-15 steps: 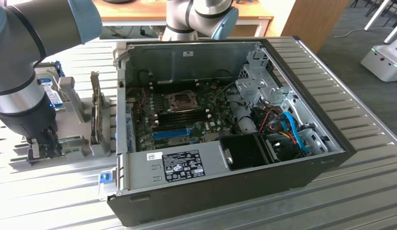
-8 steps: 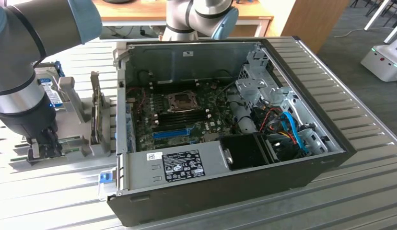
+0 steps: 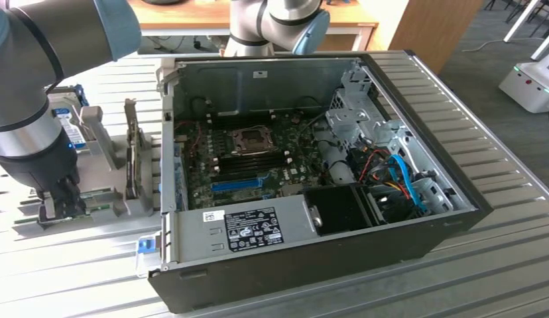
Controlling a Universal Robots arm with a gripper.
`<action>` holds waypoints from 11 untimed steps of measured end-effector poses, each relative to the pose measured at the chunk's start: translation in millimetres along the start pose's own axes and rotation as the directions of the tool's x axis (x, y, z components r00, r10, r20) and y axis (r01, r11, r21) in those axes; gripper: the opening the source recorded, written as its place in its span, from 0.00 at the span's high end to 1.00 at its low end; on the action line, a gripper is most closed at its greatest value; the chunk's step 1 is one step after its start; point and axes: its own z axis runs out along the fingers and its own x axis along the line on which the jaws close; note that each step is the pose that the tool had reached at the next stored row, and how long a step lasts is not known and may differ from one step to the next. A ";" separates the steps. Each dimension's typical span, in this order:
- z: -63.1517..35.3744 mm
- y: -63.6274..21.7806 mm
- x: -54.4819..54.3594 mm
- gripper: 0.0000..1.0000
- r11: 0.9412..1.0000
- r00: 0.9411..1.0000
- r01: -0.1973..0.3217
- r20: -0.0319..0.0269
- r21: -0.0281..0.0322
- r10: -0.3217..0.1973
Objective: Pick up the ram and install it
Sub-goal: 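Pick up the ram and move it above insertion slot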
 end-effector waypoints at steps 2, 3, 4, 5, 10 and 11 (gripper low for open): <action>0.0 0.0 0.0 0.88 1.000 1.000 0.000 0.000 0.000 0.000; 0.0 0.0 0.0 0.88 1.000 1.000 0.000 0.000 0.000 0.000; 0.0 0.0 0.0 0.88 1.000 1.000 0.000 0.000 0.000 0.000; 0.0 0.0 0.0 0.88 1.000 1.000 0.000 0.000 0.000 0.000; -1.3 0.1 0.0 0.88 1.000 1.000 0.000 0.000 0.000 0.000; -2.4 0.1 -0.1 0.88 1.000 1.000 0.000 0.000 0.000 0.000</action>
